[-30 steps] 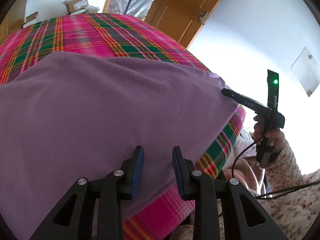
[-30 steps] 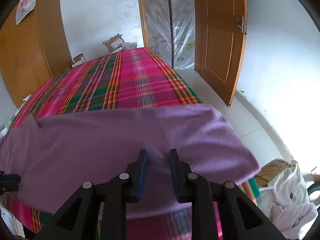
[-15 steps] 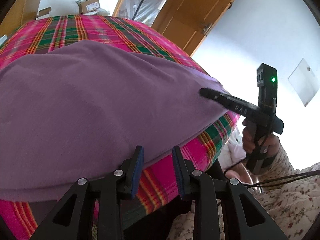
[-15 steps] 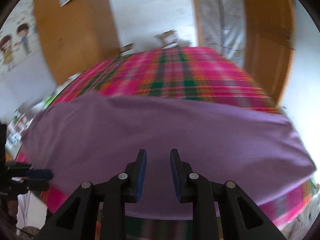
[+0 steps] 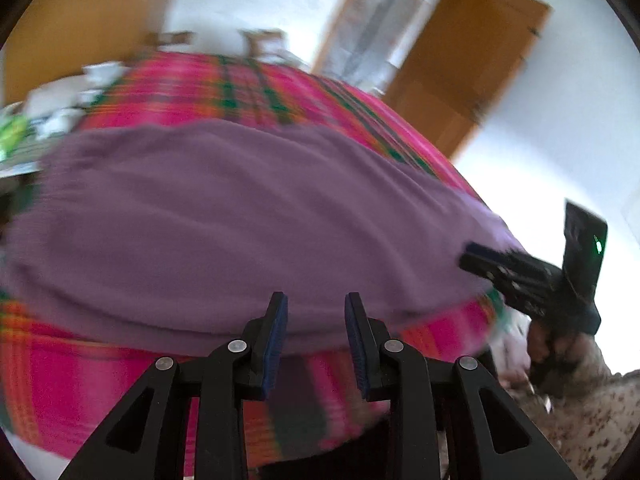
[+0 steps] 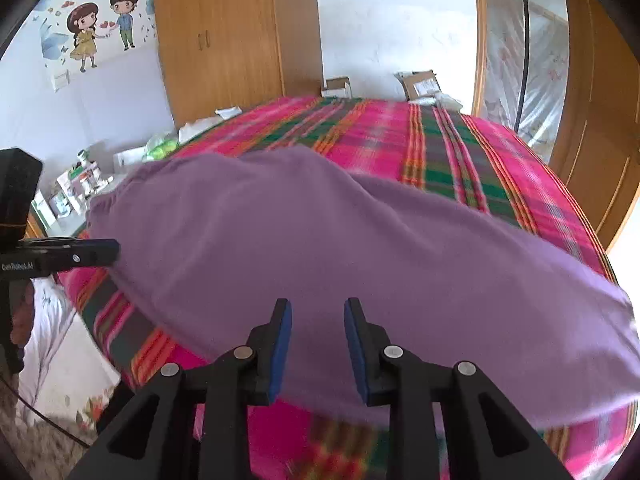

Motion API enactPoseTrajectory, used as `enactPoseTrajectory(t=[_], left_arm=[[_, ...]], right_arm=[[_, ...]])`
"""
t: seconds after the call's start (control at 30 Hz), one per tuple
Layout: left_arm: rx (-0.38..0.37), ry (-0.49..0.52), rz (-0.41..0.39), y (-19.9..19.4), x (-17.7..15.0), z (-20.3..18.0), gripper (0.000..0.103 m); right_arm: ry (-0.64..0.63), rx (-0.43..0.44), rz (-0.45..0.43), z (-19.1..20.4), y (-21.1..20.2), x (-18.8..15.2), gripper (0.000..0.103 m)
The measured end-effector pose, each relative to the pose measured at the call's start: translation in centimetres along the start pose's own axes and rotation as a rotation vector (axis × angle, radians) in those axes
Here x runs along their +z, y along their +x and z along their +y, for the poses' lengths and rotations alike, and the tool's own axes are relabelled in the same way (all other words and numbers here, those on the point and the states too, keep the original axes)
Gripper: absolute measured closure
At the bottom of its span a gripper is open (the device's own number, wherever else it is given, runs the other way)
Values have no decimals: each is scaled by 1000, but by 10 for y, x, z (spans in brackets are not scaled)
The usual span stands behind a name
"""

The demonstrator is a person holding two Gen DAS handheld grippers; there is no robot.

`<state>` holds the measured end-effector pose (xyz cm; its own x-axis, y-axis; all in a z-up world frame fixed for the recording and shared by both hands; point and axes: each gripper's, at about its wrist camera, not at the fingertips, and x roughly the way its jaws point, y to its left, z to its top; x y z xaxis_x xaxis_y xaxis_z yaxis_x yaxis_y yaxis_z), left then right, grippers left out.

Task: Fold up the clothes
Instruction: 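Withdraw the open right gripper from the folded sweater, then move the left gripper to the ribbed sweater hem and close on it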

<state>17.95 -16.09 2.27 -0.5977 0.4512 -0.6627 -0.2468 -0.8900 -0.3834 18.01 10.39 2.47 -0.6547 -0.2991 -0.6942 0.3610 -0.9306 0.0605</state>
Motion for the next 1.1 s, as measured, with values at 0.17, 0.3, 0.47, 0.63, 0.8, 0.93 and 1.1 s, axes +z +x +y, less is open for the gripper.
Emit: enactPoseTrajectory(t=[0.17, 0.3, 0.47, 0.63, 0.8, 0.93, 1.1], left_arm=[[131, -93, -65, -19, 5, 39, 73], [170, -136, -72, -24, 2, 57, 73], [203, -241, -106, -33, 5, 82, 73], [247, -337, -109, -38, 10, 100, 73], [359, -388, -95, -38, 8, 106, 73], [316, -406, -96, -32, 15, 113, 73], [311, -468, -86, -25, 21, 122, 73]], right_arm=[[-31, 14, 14, 23, 22, 1, 72], [-97, 57, 24, 43, 17, -4, 72], [-156, 91, -14, 60, 10, 4, 72], [-95, 128, -4, 62, 24, 18, 72], [-108, 164, 15, 73, 37, 18, 72], [-119, 172, 20, 82, 44, 17, 71], [-118, 177, 16, 83, 44, 17, 71]])
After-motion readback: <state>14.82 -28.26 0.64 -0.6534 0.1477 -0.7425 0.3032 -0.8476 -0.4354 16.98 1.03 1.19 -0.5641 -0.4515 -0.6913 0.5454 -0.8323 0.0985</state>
